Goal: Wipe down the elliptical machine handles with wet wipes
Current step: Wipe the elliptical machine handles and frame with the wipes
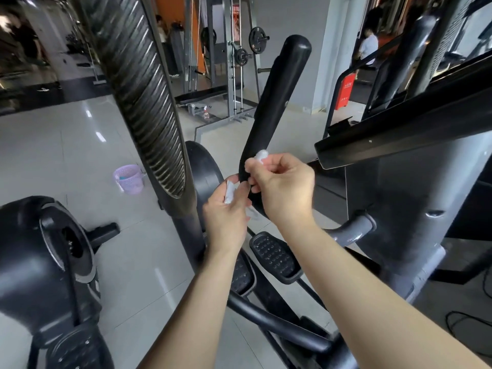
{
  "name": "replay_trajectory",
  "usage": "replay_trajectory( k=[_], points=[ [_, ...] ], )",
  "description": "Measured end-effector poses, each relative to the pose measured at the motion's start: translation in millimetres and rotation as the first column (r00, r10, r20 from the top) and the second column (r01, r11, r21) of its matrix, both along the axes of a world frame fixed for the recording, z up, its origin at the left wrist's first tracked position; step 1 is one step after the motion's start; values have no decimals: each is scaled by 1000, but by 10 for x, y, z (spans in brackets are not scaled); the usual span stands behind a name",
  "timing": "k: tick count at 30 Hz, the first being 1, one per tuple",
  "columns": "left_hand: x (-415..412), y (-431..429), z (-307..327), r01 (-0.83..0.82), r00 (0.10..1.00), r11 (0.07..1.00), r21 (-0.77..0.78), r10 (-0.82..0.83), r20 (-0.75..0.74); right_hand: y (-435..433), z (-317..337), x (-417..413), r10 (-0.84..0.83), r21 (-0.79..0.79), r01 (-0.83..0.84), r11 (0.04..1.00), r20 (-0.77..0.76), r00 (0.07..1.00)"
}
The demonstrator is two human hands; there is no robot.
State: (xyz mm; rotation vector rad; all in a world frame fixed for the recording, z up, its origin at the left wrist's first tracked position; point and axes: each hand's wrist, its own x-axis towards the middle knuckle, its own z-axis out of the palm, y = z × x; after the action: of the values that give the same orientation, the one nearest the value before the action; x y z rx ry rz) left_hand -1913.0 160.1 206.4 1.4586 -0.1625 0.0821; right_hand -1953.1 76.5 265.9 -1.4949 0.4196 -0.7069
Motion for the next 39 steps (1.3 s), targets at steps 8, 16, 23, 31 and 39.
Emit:
replay_trajectory(
  k=[8, 16, 23, 31, 39],
  points=[
    [-15, 8, -40, 10, 1000, 1000, -16, -10, -20, -112, 41, -28, -142, -168, 150, 974, 55, 988],
    [-72, 31, -57, -6, 1000, 1000, -15, 6, -23, -401, -131, -27, 129, -345, -227, 911, -286, 950],
    [-123, 0, -145, -7, 997, 999, -53, 3, -72, -317, -136, 39, 27, -399, -94, 912, -170, 985],
    [-121, 9, -153, -31, 998, 999, -27, 29, -60, -638, 76, -170, -99, -810, -411, 418, -490, 866],
    [-191, 25, -66, -8, 997, 997, -79, 2, -74, -215, -267, -47, 39, -835, 31, 550, 62, 997]
  ],
)
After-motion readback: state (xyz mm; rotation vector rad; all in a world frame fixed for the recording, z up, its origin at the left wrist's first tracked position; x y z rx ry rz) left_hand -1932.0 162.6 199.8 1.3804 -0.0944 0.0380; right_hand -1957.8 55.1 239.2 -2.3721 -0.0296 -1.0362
